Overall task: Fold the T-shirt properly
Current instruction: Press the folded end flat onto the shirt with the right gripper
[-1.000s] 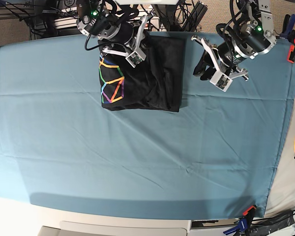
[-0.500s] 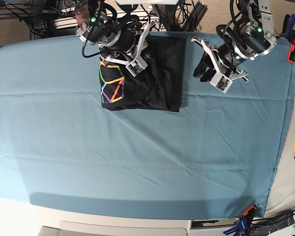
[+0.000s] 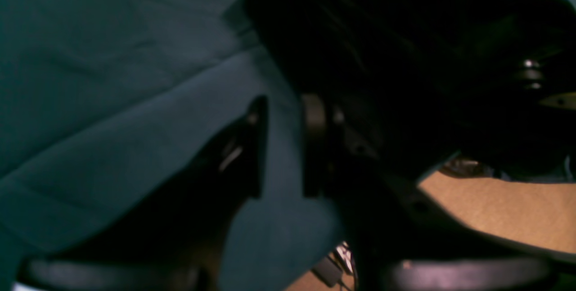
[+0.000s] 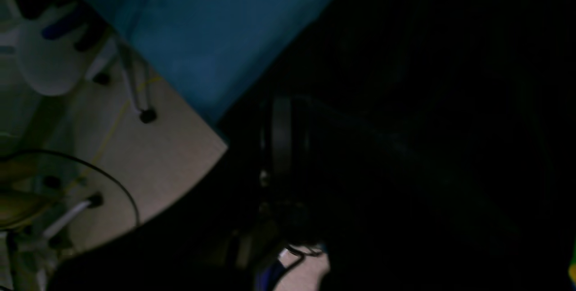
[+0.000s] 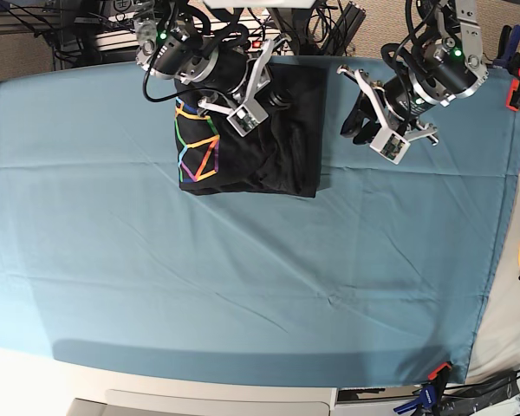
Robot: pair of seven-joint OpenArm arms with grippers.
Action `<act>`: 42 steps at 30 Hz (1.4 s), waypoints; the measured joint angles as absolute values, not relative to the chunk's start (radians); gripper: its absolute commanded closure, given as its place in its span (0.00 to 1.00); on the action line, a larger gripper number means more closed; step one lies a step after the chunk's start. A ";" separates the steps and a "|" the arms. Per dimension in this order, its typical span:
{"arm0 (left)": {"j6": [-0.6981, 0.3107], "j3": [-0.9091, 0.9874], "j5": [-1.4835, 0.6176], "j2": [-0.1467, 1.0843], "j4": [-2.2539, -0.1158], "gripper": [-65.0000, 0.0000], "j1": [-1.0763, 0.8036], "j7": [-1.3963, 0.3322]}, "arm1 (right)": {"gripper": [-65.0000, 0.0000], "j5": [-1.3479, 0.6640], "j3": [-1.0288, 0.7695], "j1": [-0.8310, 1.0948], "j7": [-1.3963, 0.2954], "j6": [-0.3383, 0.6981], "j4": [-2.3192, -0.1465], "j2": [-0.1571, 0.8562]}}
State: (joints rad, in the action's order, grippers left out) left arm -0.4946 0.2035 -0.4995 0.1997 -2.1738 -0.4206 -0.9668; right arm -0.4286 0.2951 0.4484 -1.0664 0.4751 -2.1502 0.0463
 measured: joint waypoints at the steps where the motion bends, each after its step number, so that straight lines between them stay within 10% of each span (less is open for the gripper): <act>1: -0.495 0.204 -0.500 0.200 -2.174 0.78 -0.421 -0.967 | 1.00 -0.447 0.295 0.448 -1.065 0.475 -2.150 0.047; 30: -0.494 0.204 -0.500 0.200 -2.174 0.78 -0.416 -0.967 | 1.00 -0.363 0.400 0.448 -1.107 0.499 -2.150 0.034; 34: -0.494 0.204 -0.500 0.200 -2.174 0.78 -0.416 -0.967 | 0.67 -0.321 0.400 0.448 -1.106 0.501 -2.150 0.034; 42: -0.494 0.203 -0.500 0.207 -2.174 0.78 -0.417 -0.967 | 0.65 -0.204 0.391 0.406 -0.987 0.509 -2.150 0.033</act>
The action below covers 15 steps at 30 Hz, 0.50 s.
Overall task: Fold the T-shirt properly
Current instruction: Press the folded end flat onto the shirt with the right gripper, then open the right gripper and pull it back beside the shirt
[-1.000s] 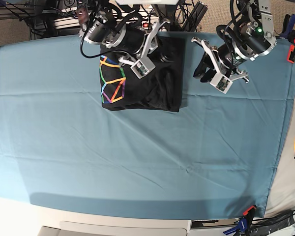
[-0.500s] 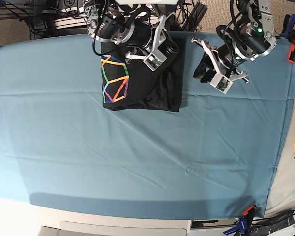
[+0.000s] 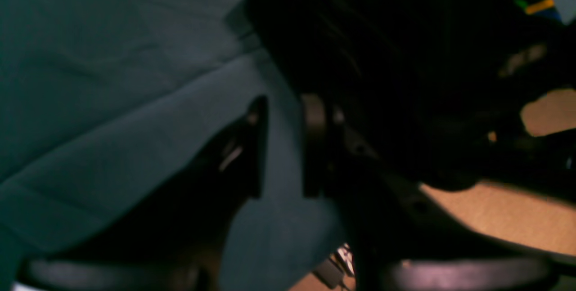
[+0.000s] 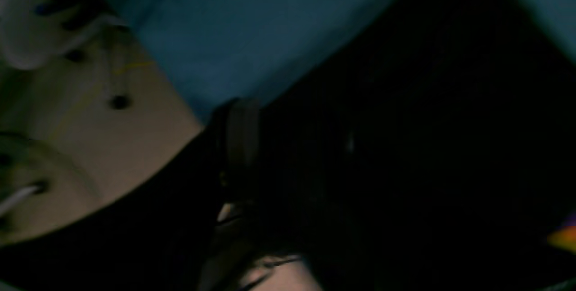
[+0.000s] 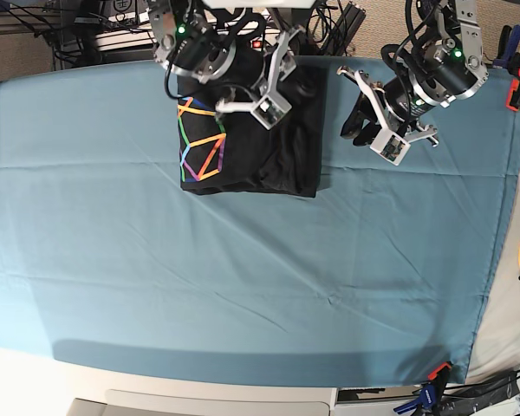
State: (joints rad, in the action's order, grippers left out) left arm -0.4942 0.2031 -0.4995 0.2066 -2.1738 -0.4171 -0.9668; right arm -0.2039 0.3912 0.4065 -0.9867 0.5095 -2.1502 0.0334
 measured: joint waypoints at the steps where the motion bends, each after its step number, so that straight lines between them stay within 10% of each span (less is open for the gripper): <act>1: -0.495 0.203 -0.500 0.214 -2.174 0.78 -0.418 -0.967 | 0.65 -0.176 0.383 0.386 -0.962 0.509 -2.150 0.033; 15: -0.494 0.203 -0.500 0.228 -2.174 0.78 -0.434 -0.967 | 0.49 -0.461 -0.345 0.166 -0.949 0.413 -2.041 0.028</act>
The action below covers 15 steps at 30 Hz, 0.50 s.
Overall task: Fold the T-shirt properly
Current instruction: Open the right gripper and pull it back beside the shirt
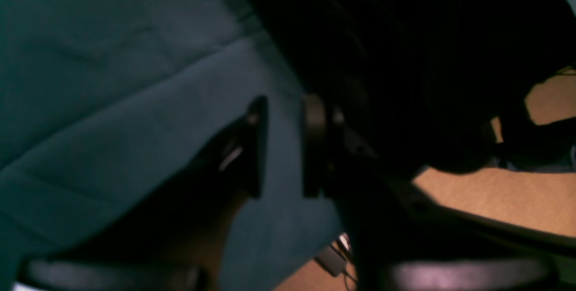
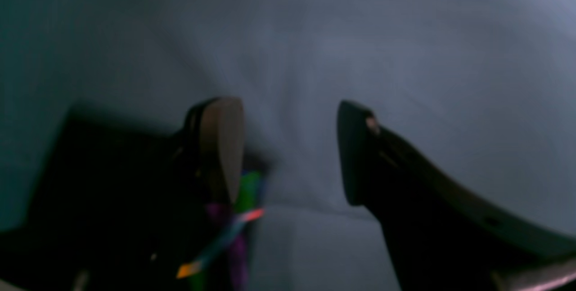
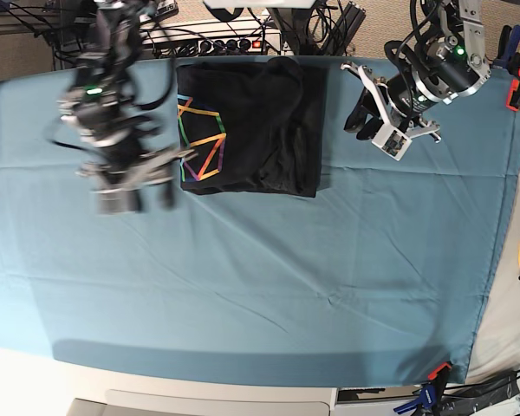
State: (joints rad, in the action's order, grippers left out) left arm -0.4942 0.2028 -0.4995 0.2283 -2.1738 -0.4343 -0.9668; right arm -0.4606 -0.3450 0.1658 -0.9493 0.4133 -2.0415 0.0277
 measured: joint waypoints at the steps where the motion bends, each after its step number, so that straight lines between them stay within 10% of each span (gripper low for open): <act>1: -0.494 0.202 -0.500 0.228 -2.174 0.78 -0.434 -0.967 | 0.49 -0.530 -0.413 0.153 -0.963 0.427 -2.008 0.032; 15: -0.494 0.203 -0.500 0.228 -2.173 0.78 -0.435 -0.966 | 0.49 -1.026 -0.545 0.044 -1.224 0.607 -1.457 0.091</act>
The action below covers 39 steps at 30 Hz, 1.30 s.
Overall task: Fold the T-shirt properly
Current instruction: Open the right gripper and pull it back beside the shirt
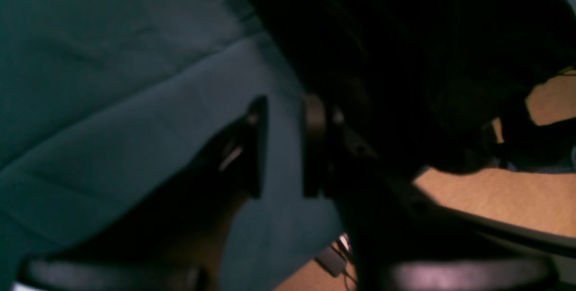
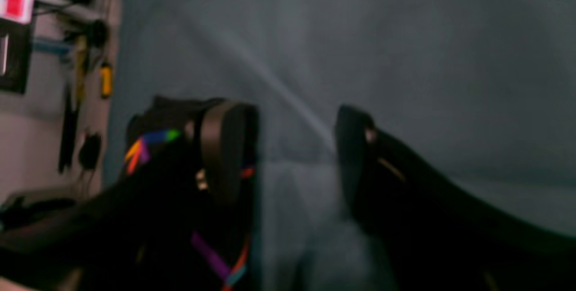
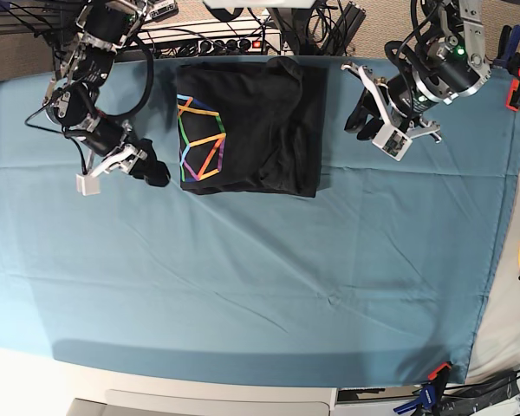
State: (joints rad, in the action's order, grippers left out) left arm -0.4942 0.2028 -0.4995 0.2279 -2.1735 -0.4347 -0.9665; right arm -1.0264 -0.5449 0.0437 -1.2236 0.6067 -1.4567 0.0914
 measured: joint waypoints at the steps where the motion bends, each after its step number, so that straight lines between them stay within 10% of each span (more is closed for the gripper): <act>1: -0.494 0.202 -0.500 0.228 -2.173 0.78 -0.435 -0.966 | 0.49 -1.050 -0.541 0.044 -1.224 0.619 -1.457 0.094; 33: -0.479 0.202 -0.501 0.231 -2.173 0.78 -0.435 -0.967 | 0.50 -1.098 -0.347 -0.017 -1.298 0.682 -1.457 0.103; 39: -0.388 0.203 -0.603 0.231 -2.173 0.58 -0.520 -0.986 | 0.85 -1.082 -0.347 -0.017 -1.298 0.682 -1.457 0.102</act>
